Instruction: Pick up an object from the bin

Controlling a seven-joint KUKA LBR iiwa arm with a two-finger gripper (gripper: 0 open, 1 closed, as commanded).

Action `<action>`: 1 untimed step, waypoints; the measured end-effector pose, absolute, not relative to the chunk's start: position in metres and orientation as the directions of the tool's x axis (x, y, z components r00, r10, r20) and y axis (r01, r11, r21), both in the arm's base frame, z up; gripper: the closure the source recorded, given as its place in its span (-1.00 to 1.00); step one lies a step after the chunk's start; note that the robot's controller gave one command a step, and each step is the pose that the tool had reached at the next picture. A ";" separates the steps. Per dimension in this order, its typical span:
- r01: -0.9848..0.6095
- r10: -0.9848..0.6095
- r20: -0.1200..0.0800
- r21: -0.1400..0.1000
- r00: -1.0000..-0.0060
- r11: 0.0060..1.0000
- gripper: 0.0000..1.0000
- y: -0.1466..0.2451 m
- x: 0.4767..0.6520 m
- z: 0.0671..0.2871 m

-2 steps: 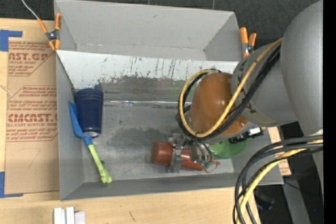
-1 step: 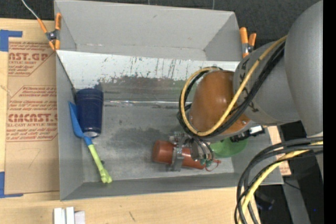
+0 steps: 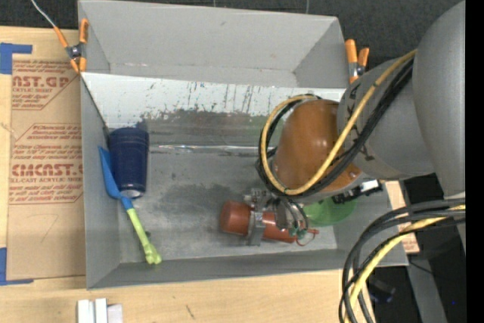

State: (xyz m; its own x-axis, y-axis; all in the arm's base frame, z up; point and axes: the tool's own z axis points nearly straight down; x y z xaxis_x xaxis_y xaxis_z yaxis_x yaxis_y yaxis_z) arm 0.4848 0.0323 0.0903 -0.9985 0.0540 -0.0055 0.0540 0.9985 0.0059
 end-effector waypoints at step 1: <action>0.054 0.054 -0.005 0.006 -0.999 0.999 1.00 0.032 0.485 0.092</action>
Offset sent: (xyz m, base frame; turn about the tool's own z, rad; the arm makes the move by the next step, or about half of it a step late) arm -0.0002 0.0001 0.0239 0.0000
